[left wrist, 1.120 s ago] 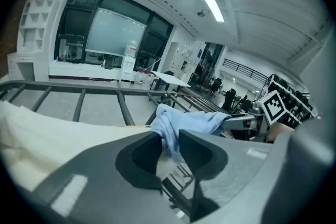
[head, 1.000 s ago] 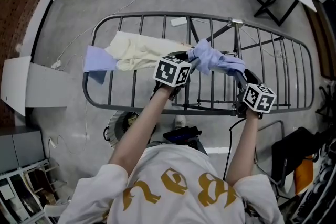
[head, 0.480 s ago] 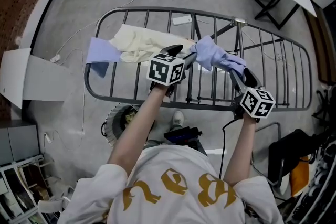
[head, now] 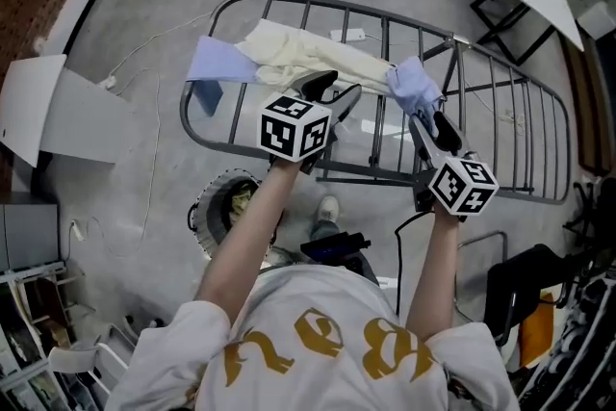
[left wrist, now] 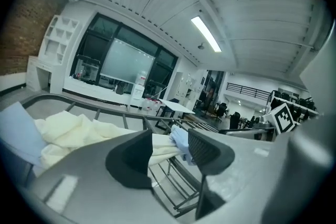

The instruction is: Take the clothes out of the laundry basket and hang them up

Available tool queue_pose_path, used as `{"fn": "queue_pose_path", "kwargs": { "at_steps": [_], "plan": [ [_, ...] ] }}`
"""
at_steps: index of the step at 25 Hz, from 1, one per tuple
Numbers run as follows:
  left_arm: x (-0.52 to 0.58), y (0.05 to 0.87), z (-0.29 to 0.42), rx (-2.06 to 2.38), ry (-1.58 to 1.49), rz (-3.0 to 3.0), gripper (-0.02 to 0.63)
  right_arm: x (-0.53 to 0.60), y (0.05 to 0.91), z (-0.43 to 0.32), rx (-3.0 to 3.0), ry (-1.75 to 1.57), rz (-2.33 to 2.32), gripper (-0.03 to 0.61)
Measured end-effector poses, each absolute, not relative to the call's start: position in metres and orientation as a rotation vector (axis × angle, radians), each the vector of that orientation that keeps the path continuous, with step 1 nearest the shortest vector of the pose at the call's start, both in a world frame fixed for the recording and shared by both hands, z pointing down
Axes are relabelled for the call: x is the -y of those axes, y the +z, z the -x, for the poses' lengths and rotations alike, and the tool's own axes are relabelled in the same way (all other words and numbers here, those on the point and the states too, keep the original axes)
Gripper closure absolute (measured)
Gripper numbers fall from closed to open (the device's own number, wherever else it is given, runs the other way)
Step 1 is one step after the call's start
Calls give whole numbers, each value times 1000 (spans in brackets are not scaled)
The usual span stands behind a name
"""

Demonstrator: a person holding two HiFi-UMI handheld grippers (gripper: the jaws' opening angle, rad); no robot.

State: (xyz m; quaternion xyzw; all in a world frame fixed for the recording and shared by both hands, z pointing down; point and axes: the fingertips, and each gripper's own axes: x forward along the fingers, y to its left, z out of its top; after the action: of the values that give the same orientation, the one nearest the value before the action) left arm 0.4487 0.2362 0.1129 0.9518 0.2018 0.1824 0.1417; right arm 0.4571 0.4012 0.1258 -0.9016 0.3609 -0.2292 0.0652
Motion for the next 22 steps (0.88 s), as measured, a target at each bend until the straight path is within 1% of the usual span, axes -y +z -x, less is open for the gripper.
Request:
{"fn": "queue_pose_path", "kwargs": {
  "at_steps": [9,22],
  "plan": [
    [-148,86,-357,-386,368,-2757,410,-292,104,-376,-1423,-642,2656,305],
    [-38,97,-201,-19,267,-2739,416,-172,99,-241,-1877,-587,2497,305]
  ]
}}
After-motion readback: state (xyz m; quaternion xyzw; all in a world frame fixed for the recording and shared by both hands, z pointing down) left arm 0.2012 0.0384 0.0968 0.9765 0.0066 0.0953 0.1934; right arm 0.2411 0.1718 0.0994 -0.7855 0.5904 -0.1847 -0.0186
